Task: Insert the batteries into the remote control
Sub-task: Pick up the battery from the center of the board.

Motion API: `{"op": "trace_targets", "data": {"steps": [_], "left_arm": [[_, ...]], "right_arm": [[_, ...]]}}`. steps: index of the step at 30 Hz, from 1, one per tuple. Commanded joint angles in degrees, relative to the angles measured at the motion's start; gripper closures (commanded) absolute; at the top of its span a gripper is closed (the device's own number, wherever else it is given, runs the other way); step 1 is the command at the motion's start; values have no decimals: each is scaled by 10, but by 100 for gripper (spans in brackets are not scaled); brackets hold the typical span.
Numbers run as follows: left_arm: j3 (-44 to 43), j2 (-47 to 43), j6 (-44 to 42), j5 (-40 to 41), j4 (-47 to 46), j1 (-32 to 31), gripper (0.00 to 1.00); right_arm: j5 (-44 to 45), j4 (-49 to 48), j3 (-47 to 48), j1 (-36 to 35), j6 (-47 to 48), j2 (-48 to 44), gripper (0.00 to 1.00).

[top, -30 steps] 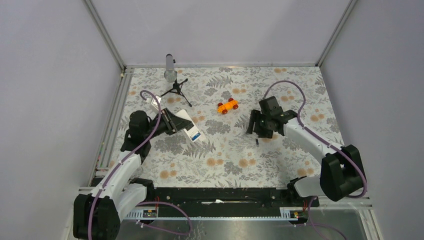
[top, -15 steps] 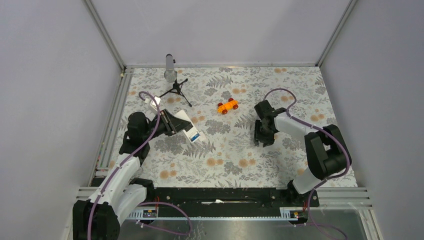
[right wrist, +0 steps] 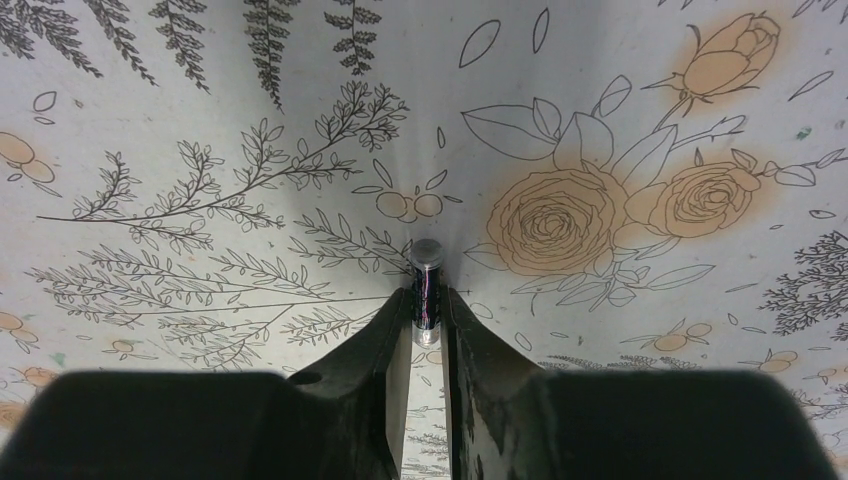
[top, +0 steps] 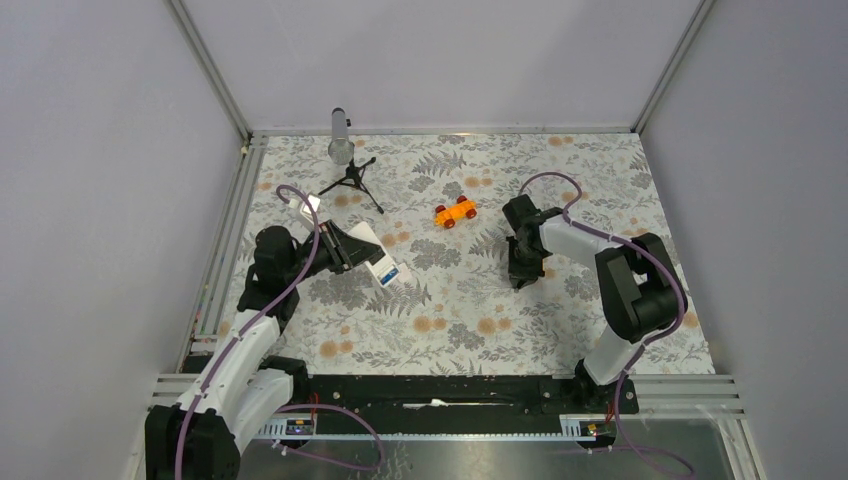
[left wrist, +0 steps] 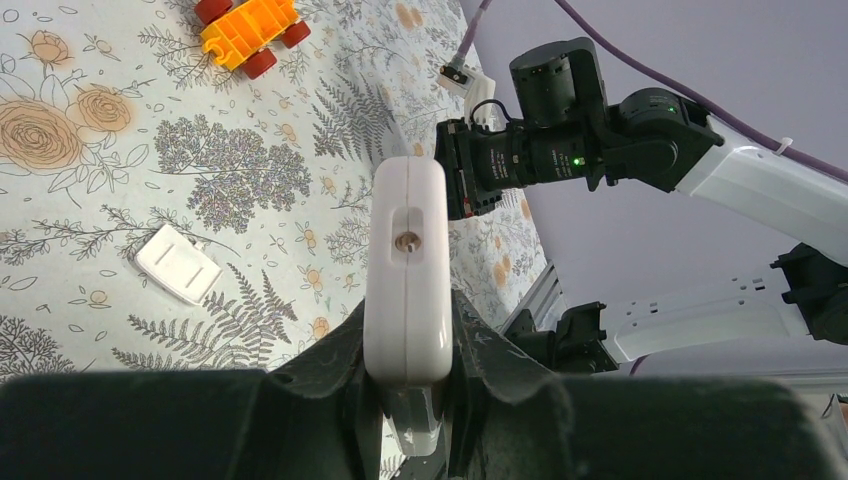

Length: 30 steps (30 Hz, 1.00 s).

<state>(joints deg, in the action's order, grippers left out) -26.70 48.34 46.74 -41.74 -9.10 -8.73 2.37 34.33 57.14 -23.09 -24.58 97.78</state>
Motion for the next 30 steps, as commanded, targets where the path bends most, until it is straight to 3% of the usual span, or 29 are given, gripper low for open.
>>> {"op": "trace_targets", "data": {"steps": [1,5,9,11,16,19,24,30], "left_arm": [[-5,-8,-10,9,-25,4,100],[-6,-5,-9,8,-27,4,100],[-4,-9,-9,9,-26,5,100],[-3,-12,-9,11,-26,6,100],[-3,-17,-7,14,-24,6,100],[-3,-18,-6,14,-26,6,100],[-3,-18,-1,15,-37,6,100],[2,-9,15,2,-81,6,100]], "right_arm": [[5,16,15,2,15,13,76],[0,16,18,2,15,25,76],[-2,25,24,2,18,35,64],[0,26,24,2,18,37,64],[26,27,22,-1,22,33,83],[45,17,17,-11,27,16,87],[30,-49,-9,-29,53,-75,89],[-87,-209,-88,-52,73,-253,89]]}}
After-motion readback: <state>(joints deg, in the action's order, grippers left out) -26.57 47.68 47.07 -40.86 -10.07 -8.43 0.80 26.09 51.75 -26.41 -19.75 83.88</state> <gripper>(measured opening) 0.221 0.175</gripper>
